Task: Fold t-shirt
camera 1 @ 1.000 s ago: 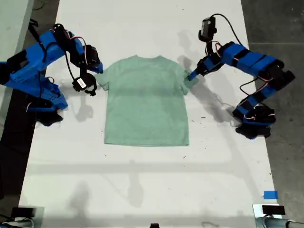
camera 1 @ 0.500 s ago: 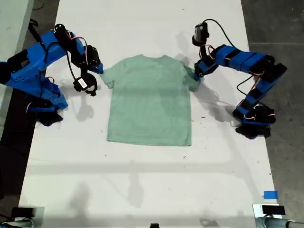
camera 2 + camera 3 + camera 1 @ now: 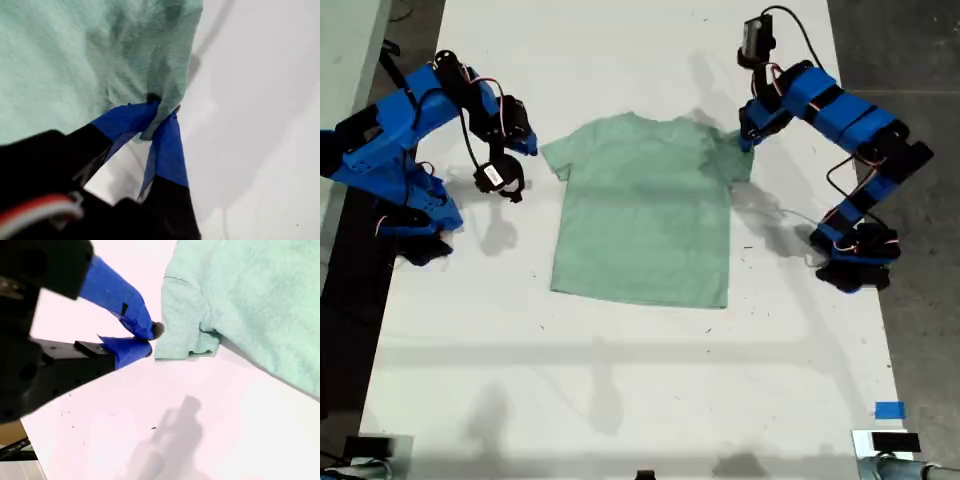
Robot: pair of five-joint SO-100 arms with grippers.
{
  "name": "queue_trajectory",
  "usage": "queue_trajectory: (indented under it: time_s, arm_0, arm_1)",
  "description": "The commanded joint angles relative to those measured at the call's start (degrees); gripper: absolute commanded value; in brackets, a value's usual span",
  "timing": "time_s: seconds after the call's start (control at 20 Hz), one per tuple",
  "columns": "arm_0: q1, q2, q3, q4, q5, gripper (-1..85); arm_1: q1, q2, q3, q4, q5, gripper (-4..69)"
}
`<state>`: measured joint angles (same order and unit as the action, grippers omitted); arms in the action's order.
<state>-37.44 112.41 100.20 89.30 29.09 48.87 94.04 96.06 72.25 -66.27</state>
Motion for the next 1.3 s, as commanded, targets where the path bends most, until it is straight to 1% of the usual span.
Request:
queue_trajectory:
  time_s: [0.0,0.15,0.4,0.5,0.65,0.85,0.9,1.0,1.1,1.25]
  arm_0:
    - [0.62,0.26,-0.79,-0.44,0.18,1.8]
    - [0.62,0.26,-0.44,-0.62,0.18,1.8]
    - [0.88,0.26,-0.09,-0.88,0.00,1.8]
    - [0.88,0.26,0.18,-0.88,0.00,1.7]
    - [0.97,0.70,0.97,-1.05,-0.09,1.7]
    - [0.88,0.88,2.20,-1.49,-0.18,1.7]
    - [0.88,0.88,2.37,-1.58,-0.18,1.7]
    - [0.79,0.88,2.64,-1.58,-0.18,1.8]
    - [0.70,0.88,3.08,-2.11,-0.18,2.1]
    - [0.62,0.79,3.08,-2.37,-0.18,6.0]
  arm_1:
    - [-5.80,3.34,-10.37,2.99,4.13,-0.2]
    - [-12.04,-2.20,-22.59,5.89,9.05,-0.2]
    - [-21.45,-16.79,-43.51,5.71,15.38,-0.2]
    - [-23.20,-22.41,-46.58,2.81,17.31,-0.2]
    - [-25.84,-29.62,-47.55,-3.96,20.13,-0.2]
    - [-28.30,-38.32,-51.68,-9.93,23.03,-0.2]
    - [-28.30,-39.11,-51.86,-10.20,24.17,1.1]
    - [-28.30,-38.85,-52.91,-8.35,23.73,27.0]
    - [-27.77,-36.74,-54.58,-4.66,22.76,24.6]
    - [-25.22,-29.36,-54.58,-0.70,21.18,19.8]
